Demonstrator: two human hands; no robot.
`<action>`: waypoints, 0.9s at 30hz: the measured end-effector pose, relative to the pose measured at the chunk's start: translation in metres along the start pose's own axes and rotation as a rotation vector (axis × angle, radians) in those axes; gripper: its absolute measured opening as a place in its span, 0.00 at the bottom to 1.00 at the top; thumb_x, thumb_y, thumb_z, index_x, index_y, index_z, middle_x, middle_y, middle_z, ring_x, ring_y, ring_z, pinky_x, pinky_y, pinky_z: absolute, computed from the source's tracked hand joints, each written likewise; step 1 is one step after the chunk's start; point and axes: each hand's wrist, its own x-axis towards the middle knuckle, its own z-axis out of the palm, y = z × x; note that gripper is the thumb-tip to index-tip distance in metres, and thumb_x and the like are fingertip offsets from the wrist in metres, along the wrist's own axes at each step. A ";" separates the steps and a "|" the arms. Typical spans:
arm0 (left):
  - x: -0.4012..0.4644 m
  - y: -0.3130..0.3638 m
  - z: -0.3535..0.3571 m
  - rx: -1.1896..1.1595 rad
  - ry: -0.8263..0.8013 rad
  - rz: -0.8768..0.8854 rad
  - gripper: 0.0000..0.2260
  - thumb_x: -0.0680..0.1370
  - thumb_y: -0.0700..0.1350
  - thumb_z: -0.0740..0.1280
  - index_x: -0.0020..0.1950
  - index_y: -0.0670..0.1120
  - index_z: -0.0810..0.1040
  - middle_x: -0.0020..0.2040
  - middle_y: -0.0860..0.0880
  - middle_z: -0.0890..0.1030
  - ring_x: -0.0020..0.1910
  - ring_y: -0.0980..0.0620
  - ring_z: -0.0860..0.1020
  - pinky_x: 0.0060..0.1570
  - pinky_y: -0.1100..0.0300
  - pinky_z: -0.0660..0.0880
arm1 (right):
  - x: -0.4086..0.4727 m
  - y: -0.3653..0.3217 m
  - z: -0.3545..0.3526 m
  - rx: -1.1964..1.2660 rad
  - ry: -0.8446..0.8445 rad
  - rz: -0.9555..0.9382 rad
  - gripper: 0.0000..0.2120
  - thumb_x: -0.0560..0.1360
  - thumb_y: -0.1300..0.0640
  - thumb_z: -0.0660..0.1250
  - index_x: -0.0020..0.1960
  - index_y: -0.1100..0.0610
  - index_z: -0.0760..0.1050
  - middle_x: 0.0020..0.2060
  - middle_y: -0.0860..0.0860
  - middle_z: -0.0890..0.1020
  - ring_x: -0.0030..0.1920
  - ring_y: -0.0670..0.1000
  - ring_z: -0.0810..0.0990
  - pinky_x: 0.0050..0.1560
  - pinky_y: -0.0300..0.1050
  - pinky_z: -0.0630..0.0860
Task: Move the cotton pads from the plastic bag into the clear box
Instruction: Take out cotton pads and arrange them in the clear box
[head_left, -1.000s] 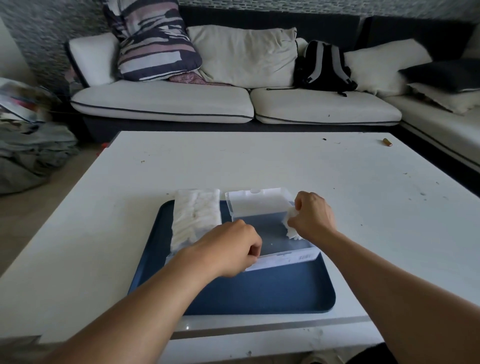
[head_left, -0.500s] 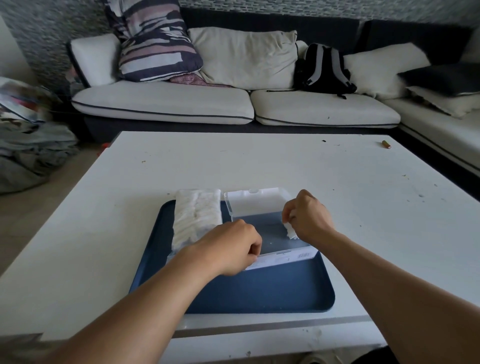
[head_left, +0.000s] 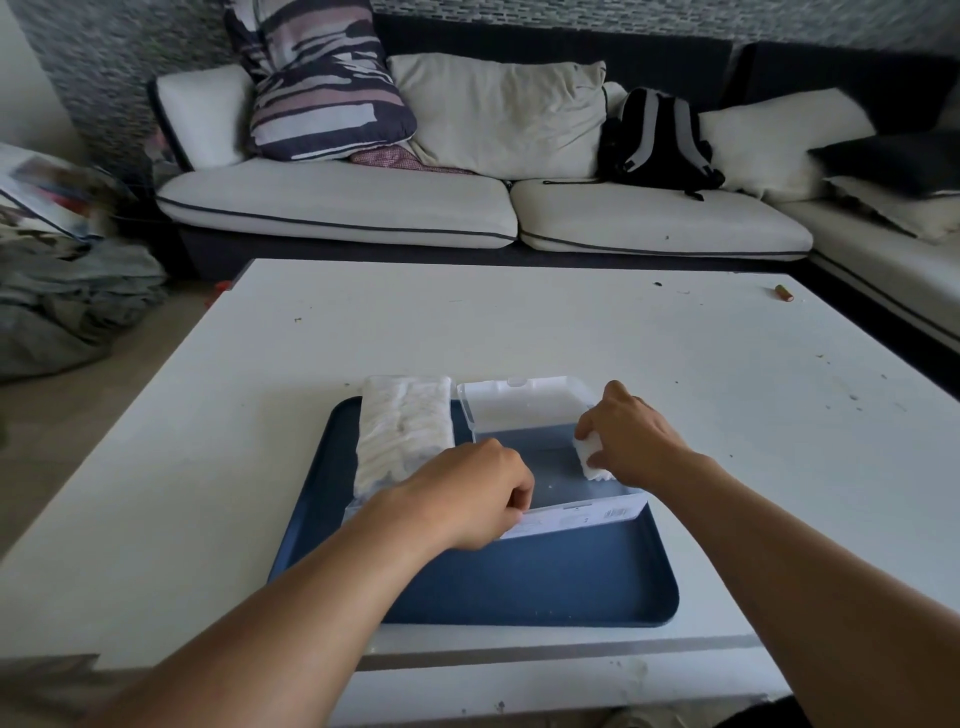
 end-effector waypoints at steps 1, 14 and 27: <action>0.000 0.000 0.000 0.001 0.000 0.003 0.05 0.79 0.42 0.67 0.46 0.49 0.82 0.41 0.54 0.81 0.42 0.51 0.80 0.41 0.57 0.76 | 0.000 0.000 -0.001 -0.013 -0.004 -0.007 0.17 0.72 0.56 0.78 0.60 0.49 0.81 0.49 0.48 0.63 0.44 0.51 0.70 0.44 0.42 0.71; -0.014 -0.022 -0.023 -0.204 0.149 -0.020 0.13 0.73 0.51 0.77 0.56 0.52 0.82 0.52 0.56 0.82 0.51 0.58 0.79 0.56 0.59 0.77 | -0.010 -0.018 -0.050 0.319 0.310 -0.016 0.08 0.74 0.49 0.75 0.51 0.47 0.83 0.48 0.49 0.74 0.42 0.49 0.75 0.44 0.40 0.68; -0.077 -0.079 -0.030 0.194 -0.020 -0.515 0.25 0.63 0.69 0.75 0.41 0.53 0.68 0.41 0.54 0.75 0.40 0.50 0.76 0.34 0.57 0.67 | -0.060 -0.147 -0.014 0.250 -0.253 -0.579 0.11 0.80 0.61 0.61 0.57 0.58 0.80 0.52 0.55 0.83 0.46 0.54 0.77 0.46 0.42 0.70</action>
